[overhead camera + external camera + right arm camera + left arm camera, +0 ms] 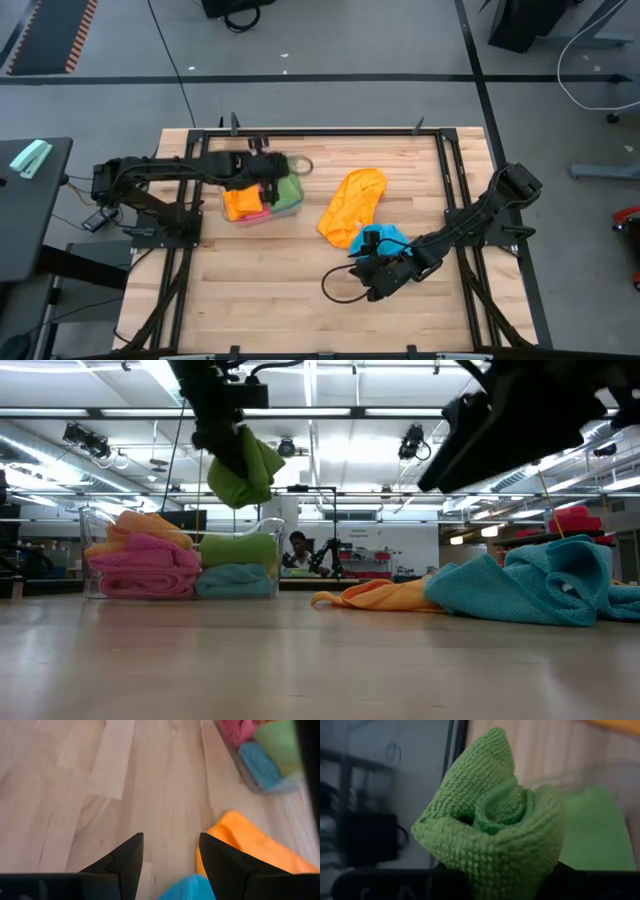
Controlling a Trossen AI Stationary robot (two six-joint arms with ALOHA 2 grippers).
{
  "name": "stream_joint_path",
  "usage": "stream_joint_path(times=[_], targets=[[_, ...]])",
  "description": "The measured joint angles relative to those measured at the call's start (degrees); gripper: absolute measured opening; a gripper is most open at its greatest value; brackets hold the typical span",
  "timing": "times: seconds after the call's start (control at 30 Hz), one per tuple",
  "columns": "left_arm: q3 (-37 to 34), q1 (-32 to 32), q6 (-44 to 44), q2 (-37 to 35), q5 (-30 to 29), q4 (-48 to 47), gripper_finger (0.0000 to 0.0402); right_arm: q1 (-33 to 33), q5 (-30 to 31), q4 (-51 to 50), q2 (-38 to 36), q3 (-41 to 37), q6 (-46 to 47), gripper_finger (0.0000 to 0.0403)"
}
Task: Fold microfiber towels
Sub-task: Put the green microfiber towel into the transparent bin
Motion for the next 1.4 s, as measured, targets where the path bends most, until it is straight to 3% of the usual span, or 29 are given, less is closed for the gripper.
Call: stream_joint_path(times=[0.13,0.27,0.47,0.77,1.1,1.27,1.4], targets=[[-4.9,-3.6,5.7,0.0,-6.6,3.7,0.0076,0.0,0.0,1.9,0.0,-1.5,0.6,0.0202],[-9.0,-6.9,8.4,0.0,-17.1,6.9,0.0073,0.4,0.0,2.7,0.0,-1.8,0.6,0.0202],[-11.0,-10.0,3.8,0.0,-23.9,7.9,0.0072,0.3,0.0,5.3,0.0,-1.8,-0.9,0.0202],[-11.3,-11.3,5.5,1.6,-25.0,8.9,0.0069,0.2,0.0,5.8,0.0,-1.8,-1.5,0.0202],[-11.3,-7.8,-6.1,10.9,-24.8,7.9,0.0075,0.2,0.0,6.9,0.0,-1.8,-1.6,0.0202],[-9.8,-6.4,-11.0,12.9,-19.5,5.5,0.0074,0.2,0.0,7.0,0.0,-1.8,-2.0,0.0202],[-6.7,-5.9,-12.7,13.2,-18.5,1.1,0.0083,0.2,0.0,7.4,0.0,-1.8,-2.2,0.0202]])
